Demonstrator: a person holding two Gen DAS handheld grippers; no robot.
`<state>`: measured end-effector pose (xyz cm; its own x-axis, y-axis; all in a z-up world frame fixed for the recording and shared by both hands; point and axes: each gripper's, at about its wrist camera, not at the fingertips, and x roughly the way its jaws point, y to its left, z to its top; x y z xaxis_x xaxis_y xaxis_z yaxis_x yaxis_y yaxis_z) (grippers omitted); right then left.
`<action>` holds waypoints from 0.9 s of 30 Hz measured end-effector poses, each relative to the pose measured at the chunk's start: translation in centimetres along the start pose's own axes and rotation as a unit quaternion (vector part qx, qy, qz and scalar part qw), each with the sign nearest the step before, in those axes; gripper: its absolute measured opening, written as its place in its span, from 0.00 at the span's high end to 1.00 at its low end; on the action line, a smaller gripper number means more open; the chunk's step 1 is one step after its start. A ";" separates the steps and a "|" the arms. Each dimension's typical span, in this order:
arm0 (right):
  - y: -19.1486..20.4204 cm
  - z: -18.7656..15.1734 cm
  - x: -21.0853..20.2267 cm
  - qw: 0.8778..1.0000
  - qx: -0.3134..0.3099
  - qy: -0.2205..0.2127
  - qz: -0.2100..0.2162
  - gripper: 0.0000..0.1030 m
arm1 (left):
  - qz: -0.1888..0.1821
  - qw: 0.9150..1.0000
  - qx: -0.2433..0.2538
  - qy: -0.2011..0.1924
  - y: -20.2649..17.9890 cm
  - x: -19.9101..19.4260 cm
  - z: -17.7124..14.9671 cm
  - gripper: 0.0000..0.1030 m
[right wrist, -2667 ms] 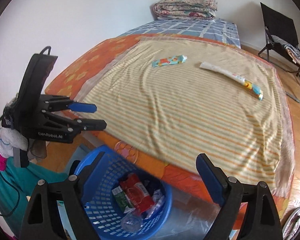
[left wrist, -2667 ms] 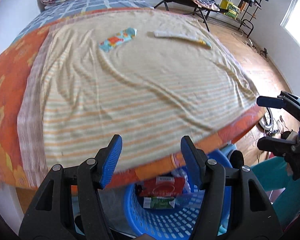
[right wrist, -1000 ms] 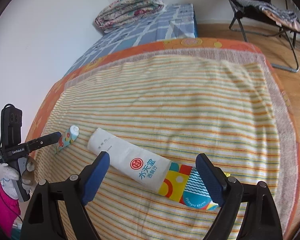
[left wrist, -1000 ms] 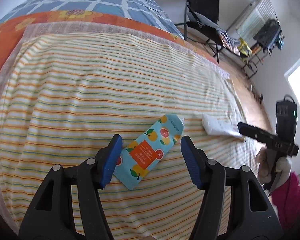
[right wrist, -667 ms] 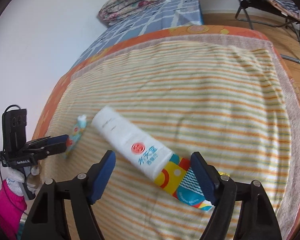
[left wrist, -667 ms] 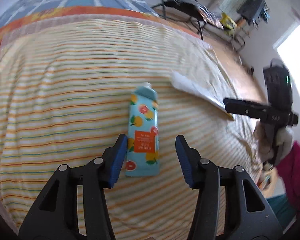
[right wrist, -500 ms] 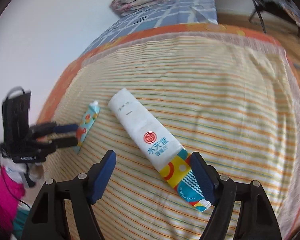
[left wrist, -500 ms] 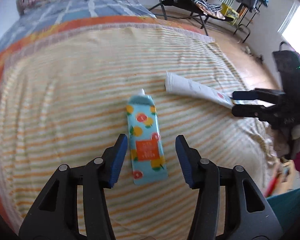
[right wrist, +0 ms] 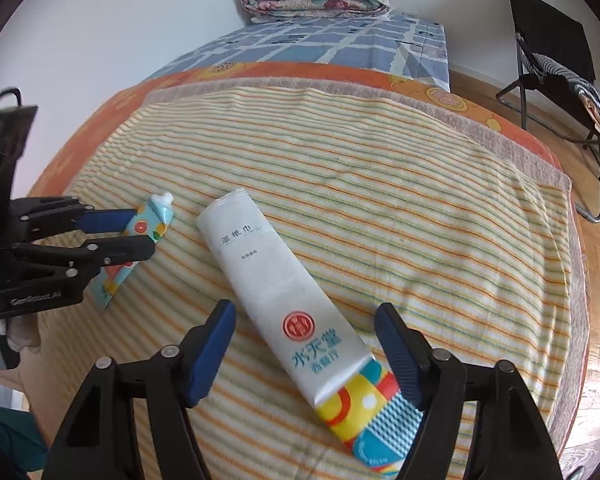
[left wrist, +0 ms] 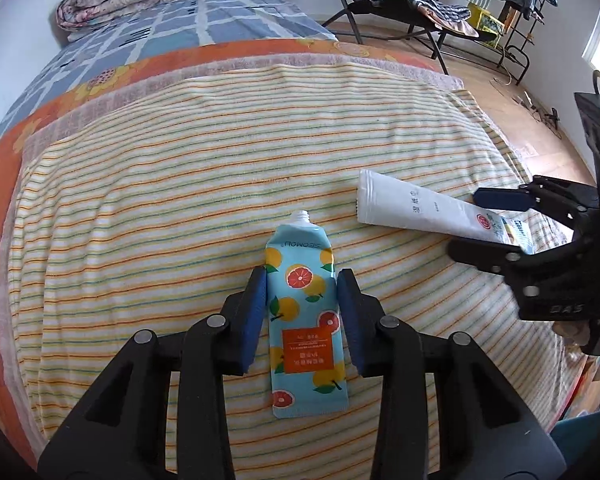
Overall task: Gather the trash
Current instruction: 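Grasp the blue fruit-print pouch with the left tool while the right tool grasps the white tube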
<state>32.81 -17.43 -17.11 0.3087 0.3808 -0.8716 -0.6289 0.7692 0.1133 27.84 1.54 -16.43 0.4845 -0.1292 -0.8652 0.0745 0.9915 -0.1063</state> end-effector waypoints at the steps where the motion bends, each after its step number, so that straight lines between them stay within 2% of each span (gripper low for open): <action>1: 0.3 0.0 0.1 1.000 -0.007 0.000 -0.011 0.34 | -0.003 1.000 -0.002 0.000 0.1 -0.1 -0.1 0.65; 4: 1.1 0.1 -0.1 1.000 -0.024 -0.001 -0.018 0.54 | -0.011 1.000 -0.006 -0.001 0.3 -0.5 -0.3 0.66; 5: 1.3 0.2 -0.2 0.999 -0.025 -0.001 -0.020 0.66 | -0.011 1.000 -0.006 -0.002 0.3 -0.6 -0.4 0.66; 7: 1.2 0.2 -0.6 1.000 -0.017 -0.003 -0.015 0.76 | -0.015 1.000 -0.008 -0.004 0.3 -1.0 -0.6 0.68; 8: 1.1 0.2 -0.8 1.000 -0.011 -0.005 -0.010 0.82 | -0.015 1.000 -0.008 -0.005 0.3 -1.3 -0.7 0.90; 11: 1.1 0.0 -1.8 1.000 0.002 -0.015 0.001 0.84 | -0.023 1.000 -0.012 -0.012 0.4 -2.3 -0.7 0.92; 14: 1.5 -0.2 -2.8 1.000 0.001 -0.024 0.001 0.86 | -0.007 1.000 -0.002 -0.019 0.3 -3.0 -0.9 0.93; 18: 1.9 -0.3 -4.2 0.999 0.000 -0.035 0.004 0.86 | -0.011 1.000 0.008 -0.001 -0.6 -2.4 -1.1 0.93; 20: 2.0 -0.4 -4.8 0.999 -0.003 -0.035 0.005 0.86 | 0.003 1.000 0.018 0.001 -1.4 -2.2 -1.3 0.93; 21: 2.1 -0.5 -5.1 0.999 -0.004 -0.036 0.006 0.86 | 0.008 1.000 0.023 0.006 -1.7 -2.0 -1.3 0.91; 22: 2.2 -0.6 -5.4 0.999 -0.006 -0.037 0.008 0.86 | 0.024 0.999 0.028 0.016 -2.1 -1.7 -1.2 0.82; 23: 2.2 -0.6 -5.6 0.999 -0.006 -0.038 0.009 0.86 | 0.042 0.998 0.033 0.015 -2.4 -1.5 -1.1 0.65; 25: 2.1 -0.7 -5.7 0.999 -0.005 -0.036 0.013 0.86 | 0.071 0.997 0.036 0.007 -2.7 -1.4 -1.1 0.40; 27: 1.9 -0.6 -5.3 0.999 -0.002 -0.029 0.024 0.81 | 0.079 0.996 0.033 0.014 -2.6 -0.8 -1.1 0.40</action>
<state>29.54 -18.27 -12.53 0.3193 0.4472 -0.8355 -0.6466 0.7474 0.1529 26.29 -0.95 -15.95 0.4696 0.0289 -0.8824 0.0566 0.9964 0.0627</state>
